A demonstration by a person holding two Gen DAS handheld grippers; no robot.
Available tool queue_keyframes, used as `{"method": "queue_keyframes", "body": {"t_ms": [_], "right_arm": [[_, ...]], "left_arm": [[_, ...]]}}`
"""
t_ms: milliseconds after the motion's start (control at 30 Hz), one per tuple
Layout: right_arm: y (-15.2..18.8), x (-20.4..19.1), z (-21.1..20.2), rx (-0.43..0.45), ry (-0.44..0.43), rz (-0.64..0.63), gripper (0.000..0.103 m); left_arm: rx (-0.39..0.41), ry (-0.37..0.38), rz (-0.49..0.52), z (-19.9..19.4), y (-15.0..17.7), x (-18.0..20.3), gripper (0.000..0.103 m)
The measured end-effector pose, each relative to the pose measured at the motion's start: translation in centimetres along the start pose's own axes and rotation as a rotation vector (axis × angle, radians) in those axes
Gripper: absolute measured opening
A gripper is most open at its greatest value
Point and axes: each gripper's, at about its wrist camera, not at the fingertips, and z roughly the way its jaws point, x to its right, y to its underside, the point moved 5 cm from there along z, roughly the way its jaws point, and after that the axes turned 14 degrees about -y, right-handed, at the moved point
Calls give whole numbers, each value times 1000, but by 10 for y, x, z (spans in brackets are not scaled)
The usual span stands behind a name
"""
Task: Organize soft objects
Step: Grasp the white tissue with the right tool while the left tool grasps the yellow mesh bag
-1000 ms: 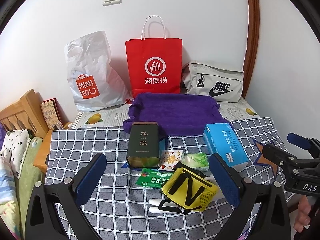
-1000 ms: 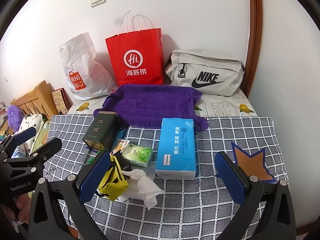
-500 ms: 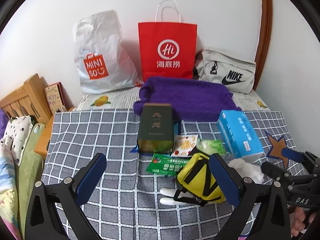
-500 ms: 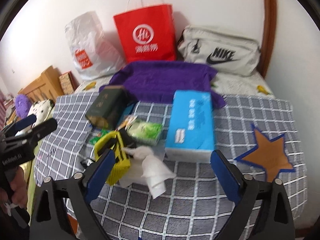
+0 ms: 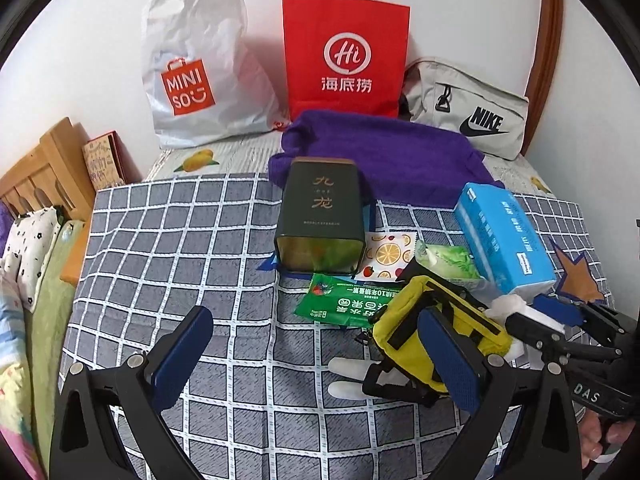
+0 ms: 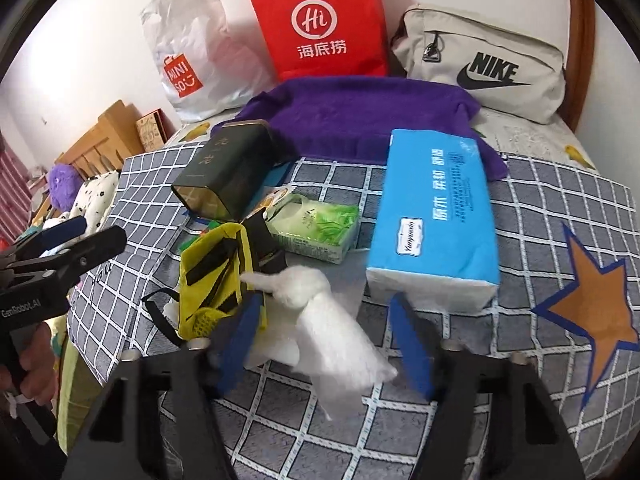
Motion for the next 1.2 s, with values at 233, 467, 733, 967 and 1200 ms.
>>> {"method": "queue_keyframes", "body": {"t_ms": [233,467,733,967,1200], "right_arm": [[2,4,3,-6,-6,-28,18],[2,9,-12,26,0,-28,15],[7,11,-27,44,27,-43,14],[4,23,-30,67,42,-23,14],[-10,23,-34,95,56,-39,14]], "left_arm": [[-26,52,2,14,2,10,103],[-38,113,44,21,6,26,103],[-75,151,75,45,12,45,92],[-76,206,106,58,9,56,47],[-50,220,157,52,4,58,22]]}}
